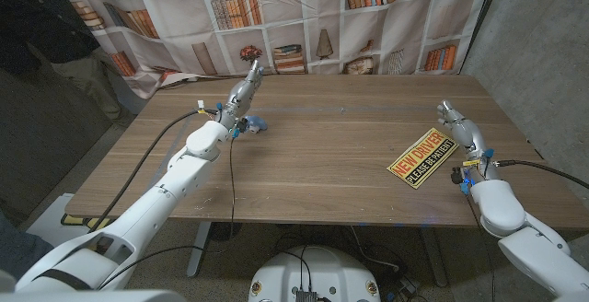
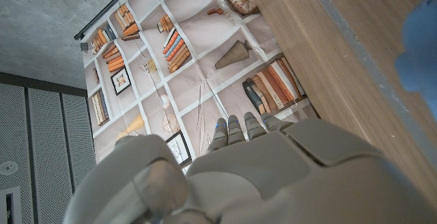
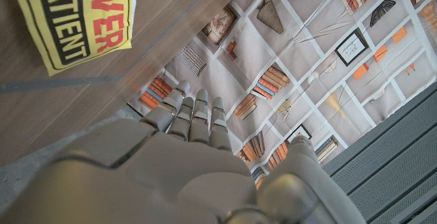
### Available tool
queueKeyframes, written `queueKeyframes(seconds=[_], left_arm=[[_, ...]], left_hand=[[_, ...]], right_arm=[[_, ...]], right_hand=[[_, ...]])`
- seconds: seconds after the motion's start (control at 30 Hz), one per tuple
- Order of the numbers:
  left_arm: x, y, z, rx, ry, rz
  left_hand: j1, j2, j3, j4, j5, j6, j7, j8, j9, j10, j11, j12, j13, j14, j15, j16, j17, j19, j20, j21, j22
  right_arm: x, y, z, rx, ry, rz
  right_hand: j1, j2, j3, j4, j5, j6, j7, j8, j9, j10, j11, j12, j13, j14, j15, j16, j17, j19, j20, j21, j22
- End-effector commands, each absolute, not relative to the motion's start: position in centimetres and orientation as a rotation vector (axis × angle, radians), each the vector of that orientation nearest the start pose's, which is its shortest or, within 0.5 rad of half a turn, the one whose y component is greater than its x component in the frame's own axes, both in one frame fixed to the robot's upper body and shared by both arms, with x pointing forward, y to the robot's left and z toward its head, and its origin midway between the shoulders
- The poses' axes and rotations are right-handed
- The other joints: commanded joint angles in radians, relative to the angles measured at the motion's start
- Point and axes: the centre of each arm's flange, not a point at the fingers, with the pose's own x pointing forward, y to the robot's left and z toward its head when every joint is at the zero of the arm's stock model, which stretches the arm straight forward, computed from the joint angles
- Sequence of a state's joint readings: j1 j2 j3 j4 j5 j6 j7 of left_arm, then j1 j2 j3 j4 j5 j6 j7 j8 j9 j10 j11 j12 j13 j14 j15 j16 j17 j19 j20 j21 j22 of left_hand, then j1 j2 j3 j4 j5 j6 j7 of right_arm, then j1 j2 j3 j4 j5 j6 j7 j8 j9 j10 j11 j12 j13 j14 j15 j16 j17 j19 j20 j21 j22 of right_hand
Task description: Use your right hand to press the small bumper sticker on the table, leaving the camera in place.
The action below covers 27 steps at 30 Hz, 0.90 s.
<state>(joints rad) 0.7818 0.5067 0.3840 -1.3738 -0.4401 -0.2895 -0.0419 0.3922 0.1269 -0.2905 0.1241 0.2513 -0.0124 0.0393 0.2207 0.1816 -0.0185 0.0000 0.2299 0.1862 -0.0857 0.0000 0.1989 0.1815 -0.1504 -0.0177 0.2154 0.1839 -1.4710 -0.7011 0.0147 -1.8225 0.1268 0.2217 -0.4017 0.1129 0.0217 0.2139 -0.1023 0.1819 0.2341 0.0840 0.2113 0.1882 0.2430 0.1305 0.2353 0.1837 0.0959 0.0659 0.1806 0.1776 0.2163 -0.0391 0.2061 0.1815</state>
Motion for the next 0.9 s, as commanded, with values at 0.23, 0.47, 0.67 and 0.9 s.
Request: queueKeyframes(seconds=[0.23,0.47,0.67,0.9], left_arm=[[64.1,24.9,2.9,0.18,-0.745,-0.266],[64.1,24.9,2.9,0.174,-0.749,-0.269],[64.0,25.0,2.9,0.177,-0.749,-0.268],[63.8,24.8,3.0,0.178,-0.754,-0.271]], left_hand=[[0.009,0.002,-0.002,-0.009,0.004,0.003,0.003,-0.005,0.003,0.0,0.006,-0.007,0.002,-0.001,0.001,-0.006,0.0,-0.006,-0.003,-0.002,0.001],[0.009,0.002,-0.002,-0.008,0.004,0.002,0.002,-0.007,0.003,0.0,0.006,-0.008,0.002,-0.001,0.002,-0.006,0.0,-0.007,-0.002,-0.003,0.001],[0.009,0.002,-0.002,-0.008,0.004,0.004,0.002,-0.007,0.003,0.0,0.005,-0.009,0.002,-0.001,0.0,-0.007,0.0,-0.006,-0.002,-0.003,0.001],[0.009,0.003,-0.002,-0.008,0.004,0.004,0.001,-0.009,0.003,0.0,0.004,-0.011,0.002,0.0,0.001,-0.007,0.001,-0.007,-0.002,-0.003,0.002]], right_arm=[[49.5,-38.2,-9.3,-0.641,-0.558,-0.326],[49.6,-37.9,-9.4,-0.731,-0.508,-0.356],[50.0,-37.9,-9.5,-0.725,-0.49,-0.346],[50.8,-37.9,-9.4,-0.774,-0.464,-0.352]], right_hand=[[0.007,-0.006,0.001,-0.006,0.006,-0.003,0.002,-0.007,0.002,-0.034,0.018,-0.019,0.002,-0.033,0.008,-0.009,0.003,-0.036,0.001,-0.014,0.003],[0.004,-0.007,-0.003,-0.006,0.006,-0.036,0.004,-0.021,0.002,-0.065,0.011,-0.031,0.002,-0.065,0.006,-0.011,0.003,-0.067,-0.001,-0.021,0.004],[-0.002,-0.007,-0.007,-0.003,0.006,-0.057,0.009,-0.026,0.003,-0.101,0.015,-0.042,0.002,-0.1,0.01,-0.013,0.004,-0.102,-0.003,-0.026,0.004],[-0.007,-0.007,-0.011,0.0,0.006,-0.095,0.012,-0.033,0.003,-0.138,0.009,-0.049,0.002,-0.126,0.009,-0.01,0.004,-0.124,-0.004,-0.024,0.004]])
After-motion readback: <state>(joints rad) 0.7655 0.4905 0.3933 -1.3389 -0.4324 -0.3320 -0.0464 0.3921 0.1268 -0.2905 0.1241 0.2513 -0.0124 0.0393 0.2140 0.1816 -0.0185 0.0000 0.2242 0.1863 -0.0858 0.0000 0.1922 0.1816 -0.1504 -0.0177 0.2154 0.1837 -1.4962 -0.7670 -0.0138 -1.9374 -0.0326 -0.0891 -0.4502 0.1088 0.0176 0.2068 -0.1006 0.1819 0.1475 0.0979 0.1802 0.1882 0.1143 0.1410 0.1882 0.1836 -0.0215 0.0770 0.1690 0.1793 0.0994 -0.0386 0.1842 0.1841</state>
